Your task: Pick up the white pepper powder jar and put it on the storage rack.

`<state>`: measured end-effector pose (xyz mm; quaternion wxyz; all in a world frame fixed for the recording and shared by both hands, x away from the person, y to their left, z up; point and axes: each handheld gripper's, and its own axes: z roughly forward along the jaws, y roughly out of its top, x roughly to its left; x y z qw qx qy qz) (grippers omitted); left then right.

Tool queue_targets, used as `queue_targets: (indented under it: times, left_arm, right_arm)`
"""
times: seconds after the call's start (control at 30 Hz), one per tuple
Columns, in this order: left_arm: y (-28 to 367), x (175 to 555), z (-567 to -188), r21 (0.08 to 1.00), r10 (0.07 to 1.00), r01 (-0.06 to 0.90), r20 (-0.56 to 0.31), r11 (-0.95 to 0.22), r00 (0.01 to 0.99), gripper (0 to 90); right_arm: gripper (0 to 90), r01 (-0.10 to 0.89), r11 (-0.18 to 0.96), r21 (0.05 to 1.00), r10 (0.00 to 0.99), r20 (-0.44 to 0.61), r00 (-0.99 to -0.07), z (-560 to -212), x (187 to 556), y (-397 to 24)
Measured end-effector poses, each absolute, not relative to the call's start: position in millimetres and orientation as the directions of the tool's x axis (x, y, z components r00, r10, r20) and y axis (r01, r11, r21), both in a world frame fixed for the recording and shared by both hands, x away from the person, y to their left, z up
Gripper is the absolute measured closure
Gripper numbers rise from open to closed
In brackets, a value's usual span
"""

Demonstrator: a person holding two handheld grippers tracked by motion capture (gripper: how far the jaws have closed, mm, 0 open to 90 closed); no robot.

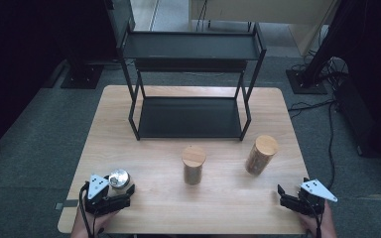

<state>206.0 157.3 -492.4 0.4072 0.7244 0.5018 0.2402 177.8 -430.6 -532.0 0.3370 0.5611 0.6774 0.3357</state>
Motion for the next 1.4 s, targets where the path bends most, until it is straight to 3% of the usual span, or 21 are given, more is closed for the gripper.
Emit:
queue_targets:
  times: [0.27,0.43,0.47,0.73,1.4]
  left_arm:
    - [152.6,208.4,-496.7,0.831,0.931,0.529,-0.039,-0.172,0.364,8.9]
    - [149.7,210.1,-499.5,0.827,0.939,0.535,-0.023,-0.175,0.343,15.4]
    - [149.4,209.6,-499.5,0.828,0.938,0.533,-0.029,-0.171,0.345,21.3]
    - [147.8,207.2,-498.8,0.831,0.938,0.527,-0.018,-0.178,0.345,29.9]
    - [141.1,214.8,-495.5,0.821,0.944,0.549,-0.041,-0.154,0.326,30.6]
  right_arm:
    - [4.3,0.531,0.146,0.835,0.986,-0.080,-0.144,-532.0,177.4,-430.5]
    - [4.3,0.530,0.143,0.836,0.986,-0.076,-0.146,-531.9,177.3,-430.9]
    - [4.3,0.529,0.142,0.837,0.986,-0.075,-0.147,-531.8,177.1,-431.1]
    - [4.3,0.528,0.135,0.838,0.987,-0.069,-0.143,-531.8,176.6,-431.6]
    - [4.4,0.522,0.128,0.843,0.988,-0.064,-0.138,-531.6,175.8,-432.2]
